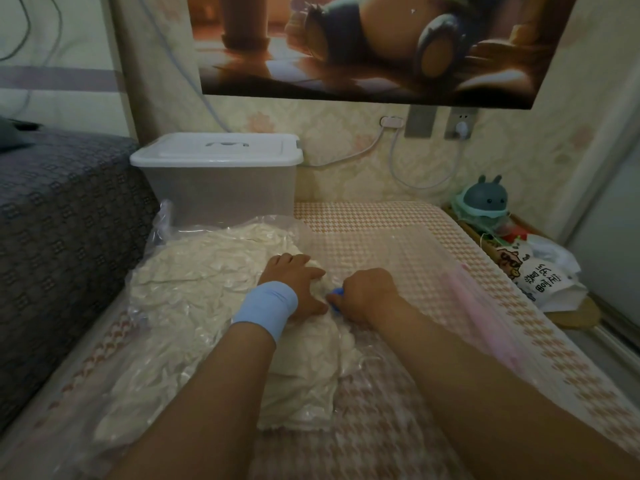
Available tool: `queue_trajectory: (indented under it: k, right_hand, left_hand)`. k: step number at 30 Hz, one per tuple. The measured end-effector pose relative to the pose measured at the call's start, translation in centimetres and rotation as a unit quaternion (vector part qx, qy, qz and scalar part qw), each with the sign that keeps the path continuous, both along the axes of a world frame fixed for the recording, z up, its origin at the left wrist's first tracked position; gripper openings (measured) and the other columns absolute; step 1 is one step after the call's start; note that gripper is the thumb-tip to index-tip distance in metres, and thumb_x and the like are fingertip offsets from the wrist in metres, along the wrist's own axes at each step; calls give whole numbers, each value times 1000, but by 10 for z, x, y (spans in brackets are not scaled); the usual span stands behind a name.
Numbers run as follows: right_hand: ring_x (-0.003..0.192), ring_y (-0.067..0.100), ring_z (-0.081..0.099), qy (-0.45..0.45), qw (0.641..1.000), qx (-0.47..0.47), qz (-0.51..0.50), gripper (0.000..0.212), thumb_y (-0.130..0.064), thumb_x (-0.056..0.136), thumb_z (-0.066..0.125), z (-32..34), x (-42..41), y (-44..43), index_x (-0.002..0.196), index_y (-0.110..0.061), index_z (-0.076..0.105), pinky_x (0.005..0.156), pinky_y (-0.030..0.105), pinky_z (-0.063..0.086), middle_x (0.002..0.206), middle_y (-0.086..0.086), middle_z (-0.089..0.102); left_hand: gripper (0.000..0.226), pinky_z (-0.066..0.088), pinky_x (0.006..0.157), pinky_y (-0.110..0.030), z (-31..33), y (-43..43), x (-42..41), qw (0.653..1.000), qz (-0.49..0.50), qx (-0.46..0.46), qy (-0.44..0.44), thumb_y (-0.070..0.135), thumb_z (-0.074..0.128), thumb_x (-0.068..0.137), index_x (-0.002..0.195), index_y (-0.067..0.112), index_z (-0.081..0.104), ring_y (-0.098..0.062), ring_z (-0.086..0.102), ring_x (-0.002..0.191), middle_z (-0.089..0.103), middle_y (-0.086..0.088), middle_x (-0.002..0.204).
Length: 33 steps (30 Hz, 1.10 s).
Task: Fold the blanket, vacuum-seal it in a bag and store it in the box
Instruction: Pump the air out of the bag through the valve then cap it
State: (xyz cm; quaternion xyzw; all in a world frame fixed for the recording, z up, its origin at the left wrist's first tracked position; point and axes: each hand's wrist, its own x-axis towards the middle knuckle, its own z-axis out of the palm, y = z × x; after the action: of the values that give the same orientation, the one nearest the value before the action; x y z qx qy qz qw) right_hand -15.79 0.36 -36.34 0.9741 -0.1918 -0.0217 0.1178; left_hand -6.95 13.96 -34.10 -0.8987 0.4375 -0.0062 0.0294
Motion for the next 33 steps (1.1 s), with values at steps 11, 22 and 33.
queue_trajectory:
  k: [11,22,33]
  right_hand:
    - [113,27,62,1,1000,-1,7,56,-57,98,33,2,-3,4,126,-16,59,87,36,43,122,7,65]
    - [109,28,62,5,1000,-4,15,50,-53,98,34,3,-5,4,123,-16,57,83,36,42,119,8,65]
    - [111,27,62,16,1000,-2,10,53,-52,101,31,4,-4,4,119,-15,63,83,34,41,120,7,67]
  left_hand:
    - [81,10,117,-40,0,2,2,1000,-9,-2,6,70,60,72,144,44,33,-23,16,143,17,5,158]
    - [81,8,117,-39,1,3,0,1000,-5,-8,11,69,61,73,144,43,33,-22,16,144,17,5,158]
    - [81,9,117,-40,0,1,2,1000,-6,-3,4,70,61,72,143,44,34,-23,17,143,18,4,158]
